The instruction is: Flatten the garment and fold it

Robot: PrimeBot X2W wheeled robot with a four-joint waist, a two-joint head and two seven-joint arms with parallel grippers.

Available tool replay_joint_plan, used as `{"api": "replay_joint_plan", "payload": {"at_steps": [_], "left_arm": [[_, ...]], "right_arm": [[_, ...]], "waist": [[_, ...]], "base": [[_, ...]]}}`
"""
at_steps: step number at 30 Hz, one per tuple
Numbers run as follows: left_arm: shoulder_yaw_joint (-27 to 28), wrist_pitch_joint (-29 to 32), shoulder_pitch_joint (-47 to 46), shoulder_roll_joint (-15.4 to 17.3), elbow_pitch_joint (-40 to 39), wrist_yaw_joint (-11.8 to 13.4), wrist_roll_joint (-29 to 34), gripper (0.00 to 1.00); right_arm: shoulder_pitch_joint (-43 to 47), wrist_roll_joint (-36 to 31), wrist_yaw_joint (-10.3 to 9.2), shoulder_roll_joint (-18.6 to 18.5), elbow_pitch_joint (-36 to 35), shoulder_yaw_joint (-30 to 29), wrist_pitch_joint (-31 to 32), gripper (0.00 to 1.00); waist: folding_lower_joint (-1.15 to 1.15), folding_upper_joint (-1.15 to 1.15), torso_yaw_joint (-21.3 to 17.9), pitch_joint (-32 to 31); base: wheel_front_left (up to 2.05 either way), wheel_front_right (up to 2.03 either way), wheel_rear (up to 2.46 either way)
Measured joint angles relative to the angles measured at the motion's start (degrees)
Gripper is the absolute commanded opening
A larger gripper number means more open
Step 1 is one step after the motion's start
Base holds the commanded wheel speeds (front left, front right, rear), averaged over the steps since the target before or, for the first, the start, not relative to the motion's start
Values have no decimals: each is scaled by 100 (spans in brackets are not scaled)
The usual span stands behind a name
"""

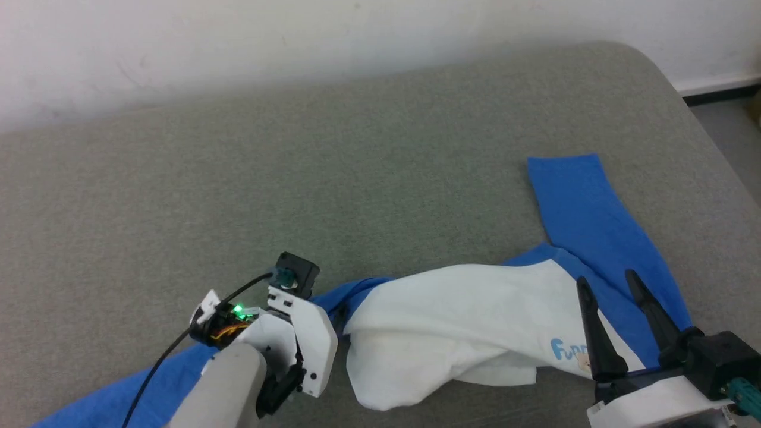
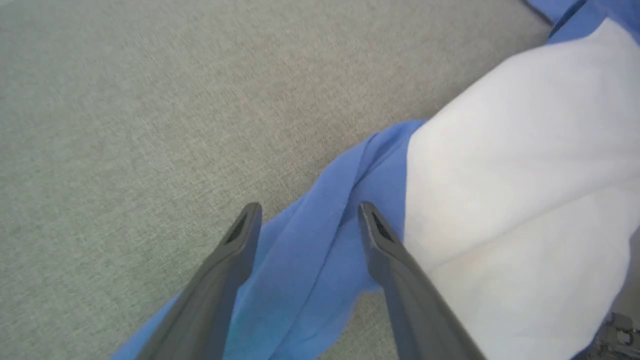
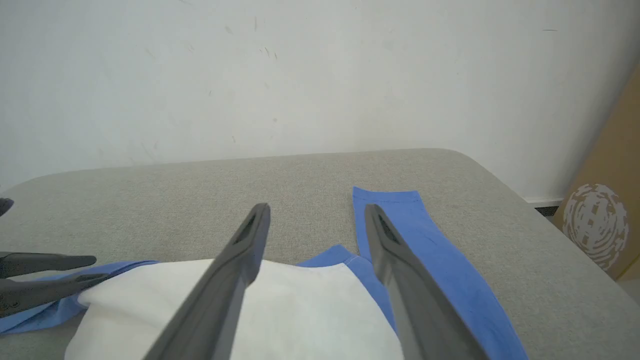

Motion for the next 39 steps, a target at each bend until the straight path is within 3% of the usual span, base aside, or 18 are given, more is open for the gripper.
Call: {"api": "replay_joint_plan", "payload": {"at_steps": [5, 6, 8, 9, 15, 19, 23, 29, 32, 36, 37, 38, 39], "left_arm": [[-588, 839, -336, 318, 356, -2, -181, 98], [-730, 1016, -449, 379, 378, -2, -214, 79], [-944, 1204, -623, 468, 391, -1, -375, 19], [-1024, 1228, -680, 516, 391, -1, -421, 0], [-855, 469, -725, 603, 268, 56, -592, 0], [-439, -203, -747, 720, -330, 401, -599, 0], [153, -425, -565, 948, -1084, 925, -787, 0], [1047, -204, 1239, 1165, -1562, 1785, -1494, 0], [1260, -188, 2066, 1077, -1521, 1974, -1803, 0], [1403, -346, 2472, 882, -1415, 2059, -2043, 0], [1425, -423, 2495, 840, -1389, 2058, -2082, 15], [1436, -537, 2515, 808, -1370, 2057, -2082, 73], [1441, -716, 2530, 775, -1365, 2049, -2058, 100]], "right_arm": [[-105, 126, 0, 0, 164, 13, -79, 100], [-126, 137, 0, 1, 197, 13, -86, 100], [-143, 183, 0, 0, 247, 15, -107, 100], [-156, 197, 0, 0, 276, 26, -122, 100], [-172, 276, 0, 2, 392, 42, -123, 100], [-163, 324, 0, 2, 433, -29, -122, 100], [-141, 330, 0, 1, 441, -60, -101, 100], [-91, 366, 0, 2, 445, -41, -11, 100], [-78, 366, 0, 1, 452, -77, 16, 100], [-73, 358, 0, 2, 481, -84, 69, 100], [-74, 352, 0, 1, 486, -85, 82, 100], [-74, 331, 0, 3, 488, -86, 86, 100], [-73, 309, 0, 2, 488, -93, 101, 100]], "waist": [[0, 0, -135, 196], [0, 0, -158, 227], [0, 0, -192, 278], [0, 0, -204, 296], [1, 0, -155, 271], [-1, 0, -44, 177], [0, 0, 93, 84], [-1, 0, 220, -11], [-1, 0, 262, 2], [-1, 0, 330, 8], [-1, 0, 343, 1], [-1, 0, 351, -13], [-1, 0, 360, -29]], "base": [[0, 0, 0], [0, 0, 0], [0, 0, 0], [0, 0, 0], [0, 0, 0], [0, 0, 0], [0, 0, 0], [0, 0, 0], [0, 0, 0], [0, 0, 0], [0, 0, 0], [0, 0, 0], [0, 0, 0]]}}
